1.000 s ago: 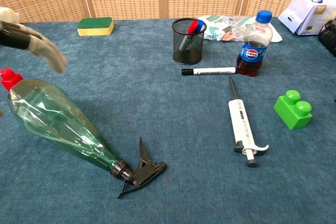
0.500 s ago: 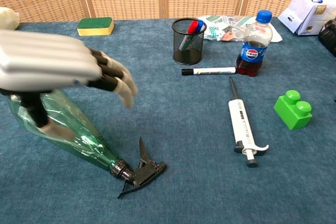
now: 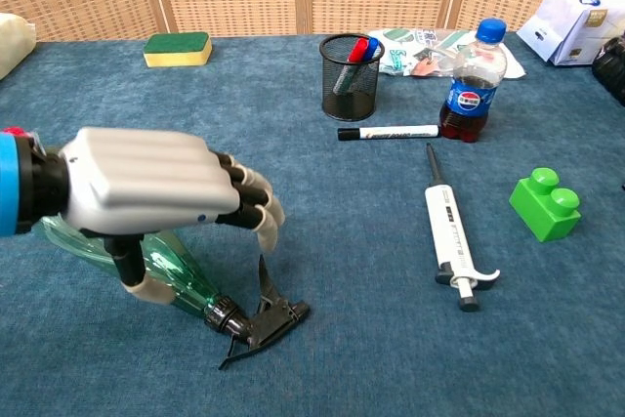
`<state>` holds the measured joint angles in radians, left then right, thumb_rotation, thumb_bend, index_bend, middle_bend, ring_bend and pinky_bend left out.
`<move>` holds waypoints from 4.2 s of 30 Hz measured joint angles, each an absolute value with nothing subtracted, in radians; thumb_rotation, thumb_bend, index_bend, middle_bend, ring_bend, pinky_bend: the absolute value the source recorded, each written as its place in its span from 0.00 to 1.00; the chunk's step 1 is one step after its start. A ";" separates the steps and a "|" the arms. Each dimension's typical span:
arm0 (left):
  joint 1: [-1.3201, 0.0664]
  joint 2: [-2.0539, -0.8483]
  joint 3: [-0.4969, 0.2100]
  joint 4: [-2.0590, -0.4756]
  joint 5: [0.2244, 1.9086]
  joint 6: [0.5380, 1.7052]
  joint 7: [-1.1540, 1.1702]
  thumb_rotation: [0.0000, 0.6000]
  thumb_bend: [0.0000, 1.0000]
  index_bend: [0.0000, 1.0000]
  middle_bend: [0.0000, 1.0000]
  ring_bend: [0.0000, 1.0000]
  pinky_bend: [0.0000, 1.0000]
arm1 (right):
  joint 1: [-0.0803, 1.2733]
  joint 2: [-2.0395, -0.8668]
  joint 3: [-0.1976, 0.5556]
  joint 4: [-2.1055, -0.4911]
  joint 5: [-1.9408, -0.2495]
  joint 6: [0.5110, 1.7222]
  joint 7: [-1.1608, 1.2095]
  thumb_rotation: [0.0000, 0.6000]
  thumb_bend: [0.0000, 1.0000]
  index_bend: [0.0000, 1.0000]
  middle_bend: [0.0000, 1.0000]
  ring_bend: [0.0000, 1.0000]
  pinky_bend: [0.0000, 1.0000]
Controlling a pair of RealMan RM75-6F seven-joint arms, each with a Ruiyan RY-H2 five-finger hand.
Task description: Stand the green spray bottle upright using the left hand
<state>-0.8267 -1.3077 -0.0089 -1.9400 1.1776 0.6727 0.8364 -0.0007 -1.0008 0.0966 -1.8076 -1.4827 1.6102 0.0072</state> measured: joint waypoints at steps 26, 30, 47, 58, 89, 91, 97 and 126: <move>-0.908 -1.458 0.106 -1.817 1.132 0.823 0.935 1.00 0.25 0.51 0.46 0.38 0.40 | -0.024 -0.994 0.101 -1.788 -1.485 1.629 0.056 1.00 0.56 0.10 0.22 0.05 0.06; -0.897 -1.470 0.110 -1.794 1.191 0.851 0.909 1.00 0.27 0.60 0.55 0.46 0.50 | -0.026 -0.996 0.101 -1.788 -1.488 1.631 0.058 1.00 0.56 0.10 0.22 0.05 0.06; -0.822 -1.425 0.069 -1.775 1.356 0.991 0.601 1.00 0.27 0.60 0.59 0.51 0.56 | -0.021 -1.000 0.105 -1.804 -1.492 1.621 0.049 1.00 0.56 0.10 0.22 0.05 0.06; -0.724 -1.330 -0.054 -1.784 1.385 1.146 -0.021 1.00 0.28 0.57 0.58 0.50 0.51 | 0.004 -1.008 0.109 -1.826 -1.496 1.587 0.014 1.00 0.56 0.10 0.22 0.05 0.06; -0.613 -1.369 -0.249 -1.559 1.343 1.044 -1.028 1.00 0.27 0.56 0.52 0.45 0.49 | 0.010 -1.020 0.111 -1.846 -1.461 1.570 -0.010 1.00 0.56 0.10 0.22 0.05 0.06; -0.618 -1.373 -0.253 -1.556 1.351 1.048 -1.011 1.00 0.27 0.55 0.52 0.44 0.53 | 0.007 -1.018 0.110 -1.845 -1.462 1.573 -0.008 1.00 0.56 0.10 0.22 0.05 0.06; -0.632 -1.389 -0.260 -1.553 1.370 1.053 -0.972 1.00 0.27 0.55 0.52 0.44 0.54 | -0.003 -1.013 0.109 -1.841 -1.463 1.586 0.005 1.00 0.56 0.10 0.22 0.05 0.06; -0.614 -1.402 -0.166 -1.525 1.474 1.090 -0.941 1.00 0.27 0.45 0.41 0.30 0.49 | -0.019 -1.004 0.108 -1.838 -1.477 1.608 0.030 1.00 0.56 0.09 0.22 0.05 0.06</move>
<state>-0.6142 -1.4024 -0.1656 -1.5254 1.4740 1.0896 -0.9409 -0.0194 -1.0045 0.1080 -1.8383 -1.4769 1.6084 0.0303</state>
